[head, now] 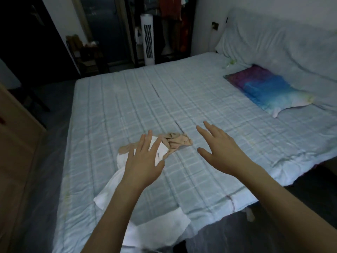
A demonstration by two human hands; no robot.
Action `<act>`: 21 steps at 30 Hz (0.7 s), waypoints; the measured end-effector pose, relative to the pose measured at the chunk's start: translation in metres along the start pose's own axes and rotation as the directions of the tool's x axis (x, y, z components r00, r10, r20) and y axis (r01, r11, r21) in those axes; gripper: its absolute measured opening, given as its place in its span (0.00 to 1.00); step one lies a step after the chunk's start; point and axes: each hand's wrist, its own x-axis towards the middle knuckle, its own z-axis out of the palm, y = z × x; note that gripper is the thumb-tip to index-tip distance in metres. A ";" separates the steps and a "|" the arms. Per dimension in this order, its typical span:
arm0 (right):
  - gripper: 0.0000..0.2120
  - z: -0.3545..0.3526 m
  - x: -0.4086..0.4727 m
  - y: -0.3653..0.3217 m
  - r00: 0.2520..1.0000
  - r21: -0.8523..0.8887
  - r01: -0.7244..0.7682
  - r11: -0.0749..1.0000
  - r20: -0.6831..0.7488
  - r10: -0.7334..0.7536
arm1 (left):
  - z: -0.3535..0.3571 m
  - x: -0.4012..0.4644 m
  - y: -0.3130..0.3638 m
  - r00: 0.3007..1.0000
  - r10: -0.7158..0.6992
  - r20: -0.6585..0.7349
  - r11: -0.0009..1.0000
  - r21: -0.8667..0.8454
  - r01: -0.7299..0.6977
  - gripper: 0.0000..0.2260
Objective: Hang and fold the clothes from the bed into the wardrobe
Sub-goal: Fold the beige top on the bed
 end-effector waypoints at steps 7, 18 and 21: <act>0.32 -0.003 0.122 0.020 0.997 -0.024 0.067 0.997 0.036 -0.067 | 0.005 0.113 -0.034 0.991 -0.132 -0.002 0.991 -0.034 0.132 0.33; 0.31 0.042 0.199 0.086 0.983 0.013 -0.045 0.999 0.178 0.042 | 0.079 0.232 -0.030 0.989 -0.027 0.143 0.983 -0.178 0.052 0.30; 0.31 0.066 0.203 0.101 0.972 0.034 -0.052 0.998 0.232 0.043 | 0.115 0.242 -0.034 0.985 -0.040 0.169 0.975 -0.210 0.076 0.29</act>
